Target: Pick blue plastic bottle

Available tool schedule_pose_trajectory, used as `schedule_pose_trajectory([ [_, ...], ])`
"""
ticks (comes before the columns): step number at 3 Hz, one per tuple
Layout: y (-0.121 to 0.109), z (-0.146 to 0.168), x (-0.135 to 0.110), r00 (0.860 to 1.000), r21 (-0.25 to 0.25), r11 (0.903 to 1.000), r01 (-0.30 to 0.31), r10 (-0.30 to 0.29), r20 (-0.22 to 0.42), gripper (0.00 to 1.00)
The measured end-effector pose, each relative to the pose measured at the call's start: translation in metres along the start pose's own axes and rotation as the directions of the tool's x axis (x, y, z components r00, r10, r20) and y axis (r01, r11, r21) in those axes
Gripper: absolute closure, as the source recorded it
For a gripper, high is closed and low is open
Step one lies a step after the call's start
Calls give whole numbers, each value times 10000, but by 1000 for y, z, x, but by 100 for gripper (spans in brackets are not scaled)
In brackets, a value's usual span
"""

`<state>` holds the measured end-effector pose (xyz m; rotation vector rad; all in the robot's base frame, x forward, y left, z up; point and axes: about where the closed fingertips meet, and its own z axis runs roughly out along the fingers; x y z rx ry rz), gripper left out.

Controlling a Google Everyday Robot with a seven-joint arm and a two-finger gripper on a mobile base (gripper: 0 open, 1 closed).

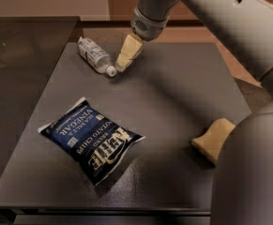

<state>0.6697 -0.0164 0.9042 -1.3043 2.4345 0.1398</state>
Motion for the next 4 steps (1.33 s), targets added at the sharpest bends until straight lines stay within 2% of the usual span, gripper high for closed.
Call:
schedule_pose_trajectory([
  [1, 0, 20, -22, 9979, 172, 9982, -566, 572, -320, 0],
  [2, 8, 36, -44, 9945, 242, 9959, -872, 884, -567, 0],
  [4, 29, 61, -85, 9883, 371, 9924, -1171, 1202, -942, 0],
])
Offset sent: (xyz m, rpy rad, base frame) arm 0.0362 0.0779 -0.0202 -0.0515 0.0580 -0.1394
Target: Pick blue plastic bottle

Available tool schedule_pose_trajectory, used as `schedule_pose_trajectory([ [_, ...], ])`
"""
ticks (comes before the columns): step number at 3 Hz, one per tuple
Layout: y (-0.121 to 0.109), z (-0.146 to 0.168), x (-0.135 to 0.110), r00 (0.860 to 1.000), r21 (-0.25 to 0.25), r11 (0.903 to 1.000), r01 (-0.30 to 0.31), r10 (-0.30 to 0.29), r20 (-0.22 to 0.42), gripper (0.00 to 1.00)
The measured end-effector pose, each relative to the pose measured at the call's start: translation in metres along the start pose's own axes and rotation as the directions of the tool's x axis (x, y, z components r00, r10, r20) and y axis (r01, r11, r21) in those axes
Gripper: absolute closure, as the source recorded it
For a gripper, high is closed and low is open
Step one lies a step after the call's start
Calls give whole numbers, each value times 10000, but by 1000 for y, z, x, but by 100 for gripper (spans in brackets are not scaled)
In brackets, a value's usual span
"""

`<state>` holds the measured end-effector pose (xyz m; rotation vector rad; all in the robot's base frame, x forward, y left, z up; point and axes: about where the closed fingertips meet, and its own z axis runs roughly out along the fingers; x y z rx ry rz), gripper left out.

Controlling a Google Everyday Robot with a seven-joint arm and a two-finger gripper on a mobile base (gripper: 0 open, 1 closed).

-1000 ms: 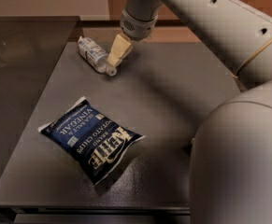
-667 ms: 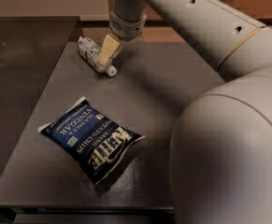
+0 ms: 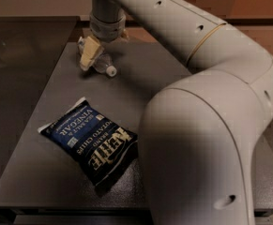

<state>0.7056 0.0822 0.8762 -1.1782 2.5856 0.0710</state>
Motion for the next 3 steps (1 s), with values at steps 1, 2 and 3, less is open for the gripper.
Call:
schedule_pose_trajectory([
  [1, 10, 11, -14, 9999, 71, 9999, -140, 140, -78, 0],
  [2, 8, 20, -19, 9990, 227, 9990, -395, 400, -223, 0],
  [3, 3, 26, -23, 9980, 476, 9971, -590, 601, -203, 0],
])
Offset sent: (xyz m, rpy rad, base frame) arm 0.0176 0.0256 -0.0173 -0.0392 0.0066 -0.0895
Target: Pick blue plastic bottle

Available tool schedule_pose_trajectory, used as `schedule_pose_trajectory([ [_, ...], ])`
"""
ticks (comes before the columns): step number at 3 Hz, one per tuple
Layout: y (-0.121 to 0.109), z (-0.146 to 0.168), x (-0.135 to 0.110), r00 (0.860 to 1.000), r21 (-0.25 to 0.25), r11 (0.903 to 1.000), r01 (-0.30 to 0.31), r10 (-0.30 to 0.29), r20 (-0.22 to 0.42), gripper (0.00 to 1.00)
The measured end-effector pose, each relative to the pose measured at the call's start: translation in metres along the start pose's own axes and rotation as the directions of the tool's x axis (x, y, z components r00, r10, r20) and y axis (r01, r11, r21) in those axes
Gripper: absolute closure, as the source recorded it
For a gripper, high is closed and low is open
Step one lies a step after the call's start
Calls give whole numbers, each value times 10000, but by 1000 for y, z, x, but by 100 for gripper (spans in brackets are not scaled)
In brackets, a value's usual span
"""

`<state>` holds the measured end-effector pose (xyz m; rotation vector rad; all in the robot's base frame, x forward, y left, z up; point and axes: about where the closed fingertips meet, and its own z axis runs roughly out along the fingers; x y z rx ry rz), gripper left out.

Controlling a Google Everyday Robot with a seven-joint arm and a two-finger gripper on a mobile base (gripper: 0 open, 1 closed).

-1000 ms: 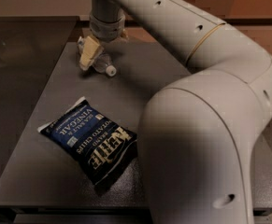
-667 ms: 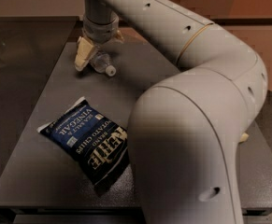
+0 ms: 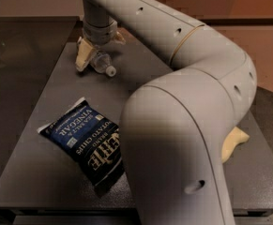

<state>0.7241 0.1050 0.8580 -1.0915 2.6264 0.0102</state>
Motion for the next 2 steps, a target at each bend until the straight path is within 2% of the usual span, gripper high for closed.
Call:
schedule_pose_trajectory([
  [1, -7, 3, -1, 9999, 252, 9996, -121, 122, -36, 17],
  [2, -12, 5, 0, 9998, 298, 9994, -188, 190, -55, 41],
])
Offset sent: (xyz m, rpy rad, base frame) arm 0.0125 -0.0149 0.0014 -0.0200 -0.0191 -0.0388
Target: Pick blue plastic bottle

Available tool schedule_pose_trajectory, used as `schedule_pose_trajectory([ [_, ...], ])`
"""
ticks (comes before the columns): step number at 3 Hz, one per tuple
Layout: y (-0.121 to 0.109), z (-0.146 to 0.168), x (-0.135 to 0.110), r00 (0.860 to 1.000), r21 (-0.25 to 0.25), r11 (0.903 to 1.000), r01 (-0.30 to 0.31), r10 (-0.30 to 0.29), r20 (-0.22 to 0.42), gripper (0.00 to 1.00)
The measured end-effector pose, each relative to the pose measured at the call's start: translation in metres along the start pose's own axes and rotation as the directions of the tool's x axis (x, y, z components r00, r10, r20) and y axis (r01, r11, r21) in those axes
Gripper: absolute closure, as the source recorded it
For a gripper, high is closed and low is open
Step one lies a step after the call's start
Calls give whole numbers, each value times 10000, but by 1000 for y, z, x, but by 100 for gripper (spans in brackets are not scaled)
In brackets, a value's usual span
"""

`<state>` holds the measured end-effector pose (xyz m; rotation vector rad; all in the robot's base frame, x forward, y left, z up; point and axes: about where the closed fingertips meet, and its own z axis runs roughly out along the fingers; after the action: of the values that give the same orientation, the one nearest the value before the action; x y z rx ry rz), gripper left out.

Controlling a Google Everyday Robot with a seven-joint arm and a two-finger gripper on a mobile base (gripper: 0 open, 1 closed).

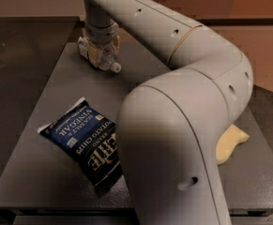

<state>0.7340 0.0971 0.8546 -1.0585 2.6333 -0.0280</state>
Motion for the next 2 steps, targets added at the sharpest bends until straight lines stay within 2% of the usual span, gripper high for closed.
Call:
schedule_pose_trajectory([
  [1, -1, -2, 1, 9999, -69, 10000, 33, -32, 145, 64],
  [2, 0, -19, 3, 9978, -92, 9996, 275, -269, 609, 87],
])
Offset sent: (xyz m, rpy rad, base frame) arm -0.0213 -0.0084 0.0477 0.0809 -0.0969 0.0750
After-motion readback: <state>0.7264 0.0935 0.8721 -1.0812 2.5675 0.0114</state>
